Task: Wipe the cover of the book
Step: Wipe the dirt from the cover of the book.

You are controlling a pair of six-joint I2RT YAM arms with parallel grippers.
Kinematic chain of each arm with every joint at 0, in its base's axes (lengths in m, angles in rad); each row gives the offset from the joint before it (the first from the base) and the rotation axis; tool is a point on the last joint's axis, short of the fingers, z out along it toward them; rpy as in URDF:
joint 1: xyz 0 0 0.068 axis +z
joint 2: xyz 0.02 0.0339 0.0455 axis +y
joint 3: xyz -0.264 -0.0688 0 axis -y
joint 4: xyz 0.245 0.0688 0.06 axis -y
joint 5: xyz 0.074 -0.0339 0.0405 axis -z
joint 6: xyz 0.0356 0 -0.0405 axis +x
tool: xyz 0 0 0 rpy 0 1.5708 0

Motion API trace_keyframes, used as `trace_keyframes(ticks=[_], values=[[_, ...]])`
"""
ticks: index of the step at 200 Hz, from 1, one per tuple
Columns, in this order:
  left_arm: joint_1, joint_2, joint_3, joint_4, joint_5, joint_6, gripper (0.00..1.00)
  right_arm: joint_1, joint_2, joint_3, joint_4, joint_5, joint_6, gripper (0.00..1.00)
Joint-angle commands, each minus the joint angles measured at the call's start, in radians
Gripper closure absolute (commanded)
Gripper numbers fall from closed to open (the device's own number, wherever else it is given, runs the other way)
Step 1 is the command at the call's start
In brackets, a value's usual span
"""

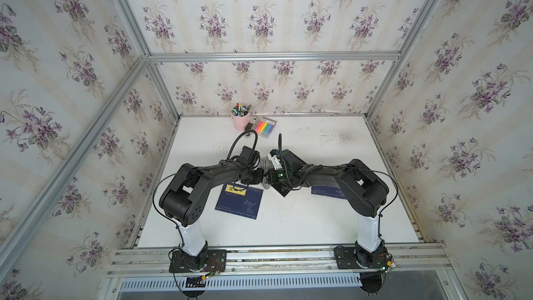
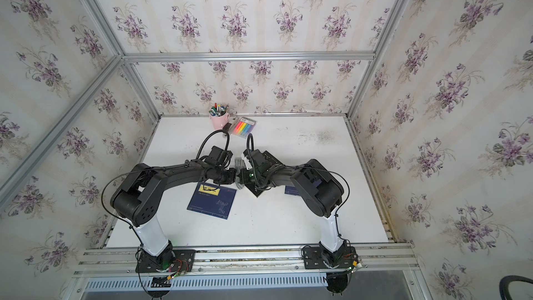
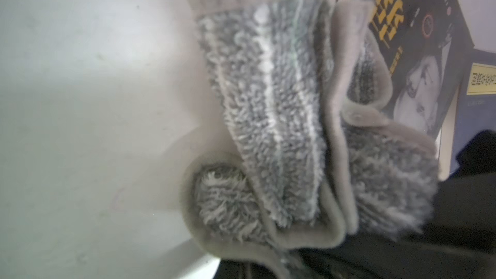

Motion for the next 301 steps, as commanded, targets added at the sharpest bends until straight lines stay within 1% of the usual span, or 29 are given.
trace_keyframes(ticks=[1,40,54,61,65,83,114,143,195,229,258,277,301], values=[[-0.002,-0.002,-0.010,0.017,-0.022,0.003,1.00,-0.029,0.005,-0.025,-0.143,-0.033,0.008,1.00],[-0.002,-0.005,-0.014,0.019,-0.022,0.002,1.00,-0.145,-0.025,-0.043,-0.133,-0.072,-0.015,1.00],[-0.002,-0.004,-0.015,0.020,-0.021,0.002,1.00,-0.192,-0.021,-0.018,-0.157,-0.072,-0.036,1.00],[-0.002,-0.003,-0.015,0.021,-0.019,0.002,1.00,-0.199,-0.014,-0.004,-0.169,-0.072,-0.046,1.00],[-0.001,-0.003,-0.015,0.022,-0.019,0.002,1.00,-0.242,-0.010,0.003,-0.174,-0.072,-0.050,1.00],[-0.002,-0.005,-0.016,0.022,-0.018,0.004,1.00,-0.294,0.016,0.042,-0.186,-0.082,-0.062,1.00],[-0.002,-0.008,-0.018,0.019,-0.018,0.008,1.00,-0.370,0.063,0.106,-0.197,-0.095,-0.066,1.00],[-0.002,-0.018,-0.023,0.012,-0.022,0.013,1.00,-0.420,0.098,0.154,-0.226,-0.092,-0.073,1.00],[-0.002,-0.021,-0.020,0.011,-0.019,0.021,1.00,-0.432,0.090,0.174,-0.258,-0.062,-0.097,1.00],[-0.002,-0.024,-0.023,0.010,-0.018,0.023,1.00,-0.433,0.092,0.190,-0.280,-0.017,-0.106,1.00],[-0.002,-0.031,-0.024,0.010,-0.019,0.025,0.99,-0.432,0.080,0.170,-0.264,-0.057,-0.093,1.00],[-0.003,-0.030,-0.023,0.016,-0.014,0.024,0.99,-0.412,0.061,0.127,-0.239,-0.072,-0.082,1.00],[-0.001,-0.029,-0.017,0.019,-0.007,0.023,0.98,-0.352,0.049,0.071,-0.214,-0.078,-0.069,1.00]])
